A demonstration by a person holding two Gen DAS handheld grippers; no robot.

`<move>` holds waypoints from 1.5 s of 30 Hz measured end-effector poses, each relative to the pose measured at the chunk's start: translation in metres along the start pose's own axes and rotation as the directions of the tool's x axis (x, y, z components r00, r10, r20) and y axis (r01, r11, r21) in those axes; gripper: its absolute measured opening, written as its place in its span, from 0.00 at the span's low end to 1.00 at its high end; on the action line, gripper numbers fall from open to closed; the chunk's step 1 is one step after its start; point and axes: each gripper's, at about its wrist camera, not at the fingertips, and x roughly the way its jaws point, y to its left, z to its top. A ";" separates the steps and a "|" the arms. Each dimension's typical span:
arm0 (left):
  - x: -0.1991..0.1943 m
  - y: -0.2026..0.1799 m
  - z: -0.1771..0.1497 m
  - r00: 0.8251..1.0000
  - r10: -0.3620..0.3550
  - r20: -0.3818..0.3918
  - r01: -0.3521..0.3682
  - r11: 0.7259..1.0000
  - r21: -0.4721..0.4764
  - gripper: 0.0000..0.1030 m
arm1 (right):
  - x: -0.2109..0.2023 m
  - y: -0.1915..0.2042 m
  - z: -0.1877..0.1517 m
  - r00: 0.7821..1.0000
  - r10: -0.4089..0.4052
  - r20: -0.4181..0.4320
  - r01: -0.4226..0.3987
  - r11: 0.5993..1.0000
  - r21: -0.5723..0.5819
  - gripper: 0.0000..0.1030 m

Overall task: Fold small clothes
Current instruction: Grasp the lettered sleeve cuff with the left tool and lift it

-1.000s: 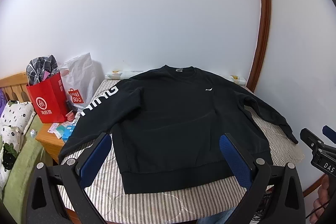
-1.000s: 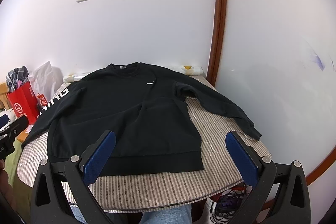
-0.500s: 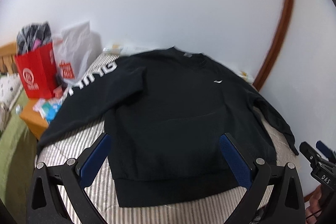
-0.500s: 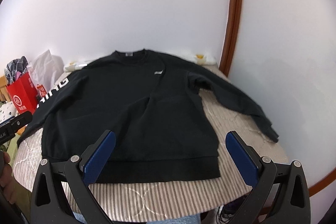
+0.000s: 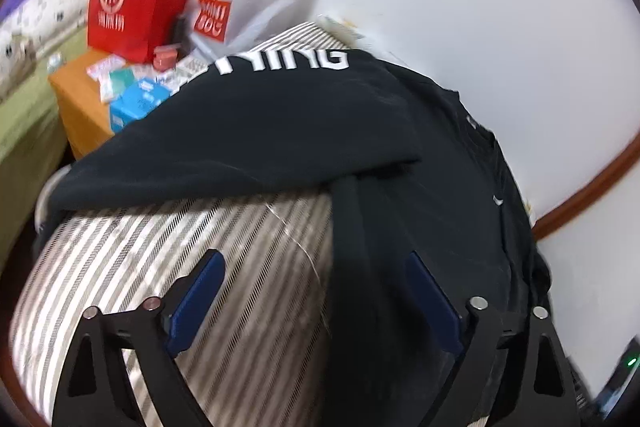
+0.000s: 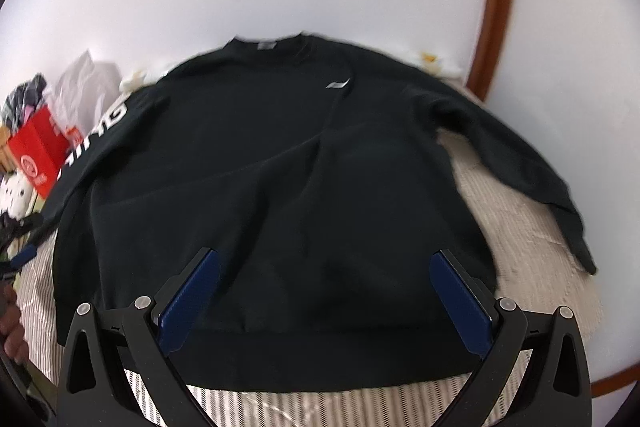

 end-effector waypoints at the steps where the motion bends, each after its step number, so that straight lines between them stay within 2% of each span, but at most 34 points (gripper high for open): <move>1: 0.004 0.006 0.002 1.000 -0.019 -0.002 0.019 0.999 -0.028 0.84 | 0.007 0.004 0.001 1.000 0.009 -0.020 -0.009 1.000 -0.013 1.00; 3: 0.010 0.017 0.006 0.998 -0.055 0.013 0.056 0.995 -0.088 0.82 | 0.012 0.009 0.001 0.999 0.002 -0.032 -0.002 1.000 -0.021 1.00; 5: 0.018 0.023 0.012 0.999 -0.043 0.025 0.045 0.992 -0.121 0.79 | 0.016 0.012 0.002 0.999 -0.009 -0.035 0.008 0.999 -0.038 1.00; 8: 0.032 0.028 0.023 0.999 -0.037 0.027 0.040 0.990 -0.134 0.69 | 0.023 0.015 0.002 0.999 -0.007 -0.045 0.005 0.999 -0.048 1.00; 11: 0.037 0.031 0.034 0.999 0.025 0.036 -0.019 0.988 -0.156 0.50 | 0.032 0.014 0.003 0.998 -0.008 -0.056 0.005 0.999 -0.047 1.00; 13: 0.040 0.031 0.039 0.997 0.073 0.032 -0.067 0.986 -0.152 0.25 | 0.037 0.012 0.004 0.998 -0.003 -0.060 0.000 0.999 -0.050 1.00; 15: 0.043 0.030 0.045 0.993 0.114 0.032 -0.109 0.987 -0.116 0.08 | 0.041 0.008 0.004 0.998 -0.003 -0.066 0.000 0.999 -0.045 1.00; 18: 0.030 0.007 0.053 0.976 0.193 0.105 -0.192 0.981 -0.012 0.07 | 0.045 -0.003 0.006 0.998 0.002 -0.058 -0.004 0.999 -0.033 1.00; 20: 0.017 -0.015 0.062 0.962 0.218 0.163 -0.228 0.972 0.048 0.07 | 0.045 -0.011 0.007 0.999 -0.005 -0.051 0.003 1.000 -0.026 1.00; 23: 0.004 -0.049 0.078 0.961 0.170 0.217 -0.204 0.969 0.142 0.06 | 0.045 -0.026 0.009 0.999 -0.022 -0.034 0.022 1.000 0.001 1.00; 25: -0.002 -0.080 0.087 0.954 0.149 0.260 -0.206 0.956 0.211 0.06 | 0.044 -0.033 0.010 0.999 -0.038 -0.025 0.038 0.999 0.014 1.00; 27: -0.001 -0.115 0.097 0.957 0.099 0.274 -0.176 0.946 0.272 0.06 | 0.041 -0.042 0.010 0.999 -0.048 -0.013 0.048 0.999 0.026 1.00; 30: 0.010 -0.171 0.102 0.959 0.047 0.278 -0.155 0.912 0.380 0.06 | 0.038 -0.060 0.010 0.998 -0.058 0.003 0.058 0.996 0.062 1.00; 32: 0.024 -0.205 0.097 0.964 0.010 0.264 -0.133 0.883 0.450 0.06 | 0.038 -0.069 0.008 0.998 -0.061 0.008 0.061 0.995 0.076 1.00; 35: 0.067 -0.263 0.076 0.982 0.004 0.189 -0.110 0.824 0.555 0.06 | 0.043 -0.082 0.003 0.997 -0.079 -0.003 0.079 0.991 0.104 1.00; 37: 0.090 -0.286 0.061 0.989 0.003 0.145 -0.090 0.794 0.601 0.06 | 0.048 -0.087 -0.001 0.996 -0.092 -0.019 0.093 0.990 0.105 1.00; 40: 0.128 -0.317 0.025 0.997 0.011 0.076 -0.060 0.720 0.691 0.07 | 0.053 -0.090 -0.012 0.993 -0.106 -0.044 0.110 0.989 0.099 1.00; 41: 0.137 -0.325 0.013 0.998 0.022 0.055 -0.055 0.704 0.708 0.08 | 0.055 -0.090 -0.015 0.993 -0.104 -0.051 0.108 0.989 0.096 1.00; 44: 0.157 -0.332 -0.013 0.999 0.032 -0.037 0.005 0.693 0.721 0.09 | 0.061 -0.090 -0.021 0.992 -0.106 -0.073 0.111 0.991 0.079 1.00; 45: 0.159 -0.332 -0.019 0.997 0.031 -0.065 0.026 0.690 0.723 0.18 | 0.062 -0.089 -0.022 0.991 -0.109 -0.077 0.115 0.991 0.075 1.00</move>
